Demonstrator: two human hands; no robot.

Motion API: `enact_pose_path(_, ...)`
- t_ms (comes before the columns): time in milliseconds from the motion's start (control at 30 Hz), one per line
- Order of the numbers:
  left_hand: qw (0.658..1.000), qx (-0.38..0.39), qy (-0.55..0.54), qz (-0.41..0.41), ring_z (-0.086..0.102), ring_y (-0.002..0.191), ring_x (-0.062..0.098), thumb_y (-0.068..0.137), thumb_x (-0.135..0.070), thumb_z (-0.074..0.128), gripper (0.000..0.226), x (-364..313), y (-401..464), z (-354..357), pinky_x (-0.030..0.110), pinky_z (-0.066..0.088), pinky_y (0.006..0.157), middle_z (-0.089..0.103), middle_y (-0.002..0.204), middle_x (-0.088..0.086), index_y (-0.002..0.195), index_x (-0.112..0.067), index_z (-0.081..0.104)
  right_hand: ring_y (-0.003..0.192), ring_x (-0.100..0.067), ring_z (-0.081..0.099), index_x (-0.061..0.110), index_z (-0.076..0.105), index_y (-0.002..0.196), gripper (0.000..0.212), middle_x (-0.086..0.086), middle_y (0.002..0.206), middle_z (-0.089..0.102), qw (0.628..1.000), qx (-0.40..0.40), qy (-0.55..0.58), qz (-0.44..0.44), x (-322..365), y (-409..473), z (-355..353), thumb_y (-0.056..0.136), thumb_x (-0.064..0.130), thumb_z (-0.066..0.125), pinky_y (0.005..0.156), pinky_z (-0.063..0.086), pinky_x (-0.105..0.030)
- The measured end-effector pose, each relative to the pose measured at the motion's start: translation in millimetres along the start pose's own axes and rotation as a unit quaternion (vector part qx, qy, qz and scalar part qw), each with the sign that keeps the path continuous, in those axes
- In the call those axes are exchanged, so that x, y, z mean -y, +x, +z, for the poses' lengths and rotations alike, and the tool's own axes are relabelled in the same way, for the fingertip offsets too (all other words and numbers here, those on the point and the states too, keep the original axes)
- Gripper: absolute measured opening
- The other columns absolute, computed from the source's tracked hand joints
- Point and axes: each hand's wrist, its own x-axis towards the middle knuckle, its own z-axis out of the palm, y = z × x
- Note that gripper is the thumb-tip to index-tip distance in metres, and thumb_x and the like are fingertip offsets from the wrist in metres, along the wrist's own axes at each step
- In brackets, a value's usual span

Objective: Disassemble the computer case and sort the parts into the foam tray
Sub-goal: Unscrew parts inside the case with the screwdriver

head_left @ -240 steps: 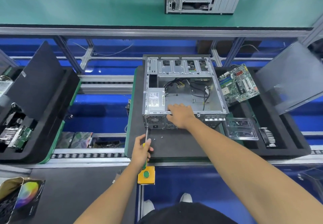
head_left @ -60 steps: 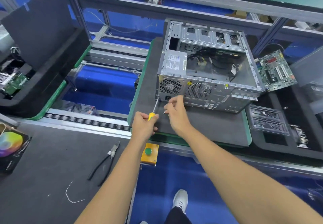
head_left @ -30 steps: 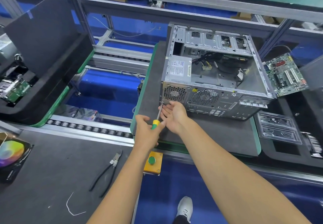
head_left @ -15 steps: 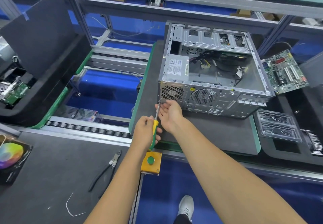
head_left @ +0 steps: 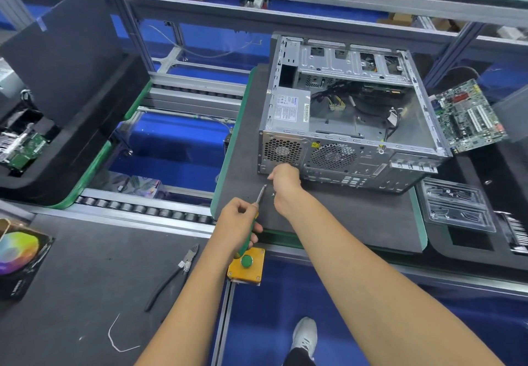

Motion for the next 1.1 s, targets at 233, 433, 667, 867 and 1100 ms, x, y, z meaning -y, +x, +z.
enact_pose_path(233,1.0,0.02,0.01,0.008,0.047,0.044,0.018,0.107,-0.032,0.052,0.029,1,-3,-1,0.026,0.038,0.042,0.066,0.07,0.013,0.108,-0.003,0.052,0.125,-0.018,0.048,0.025,0.054,0.117,0.048,0.005,0.127,0.062,0.868,0.078,-0.398,-0.288,-33,-20,-29,0.087,-0.009,0.036,0.101,0.029,-0.034)
enact_pose_path(433,1.0,0.012,-0.006,0.007,0.047,0.045,0.02,0.106,-0.031,0.054,0.029,1,0,-3,0.026,0.037,0.043,0.064,0.068,0.014,0.106,-0.002,0.052,0.127,-0.02,0.04,0.027,0.047,0.124,0.048,0.001,0.124,0.056,0.818,0.064,-0.454,-0.348,-53,-19,-31,0.088,-0.004,0.045,0.111,0.016,-0.035)
enact_pose_path(667,1.0,0.014,-0.012,0.007,0.049,0.046,0.019,0.106,-0.031,0.054,0.025,8,0,-6,0.026,0.038,0.044,0.067,0.071,0.015,0.099,-0.007,0.053,0.127,-0.015,0.04,0.028,0.044,0.123,0.047,0.006,0.12,0.053,0.796,0.03,-0.466,-0.386,-62,-21,-40,0.087,-0.001,0.05,0.12,0.009,-0.039)
enact_pose_path(867,1.0,0.007,-0.029,0.006,0.051,0.047,0.018,0.106,-0.032,0.054,0.026,12,-1,-8,0.027,0.042,0.043,0.068,0.072,0.013,0.104,-0.006,0.054,0.12,-0.014,0.046,0.025,0.046,0.12,0.042,0.008,0.114,0.056,0.746,0.007,-0.505,-0.433,-64,-22,-50,0.087,0.001,0.053,0.118,0.01,-0.041)
enact_pose_path(1100,0.999,0.028,-0.006,0.045,0.05,0.047,0.022,0.105,-0.032,0.056,0.027,7,2,5,0.029,0.041,0.044,0.068,0.073,0.014,0.103,-0.005,0.054,0.114,-0.018,0.045,0.027,0.051,0.118,0.041,0.007,0.117,0.048,0.712,-0.125,-0.496,-0.48,-58,-15,-68,0.081,0.013,0.061,0.107,0.021,-0.04)
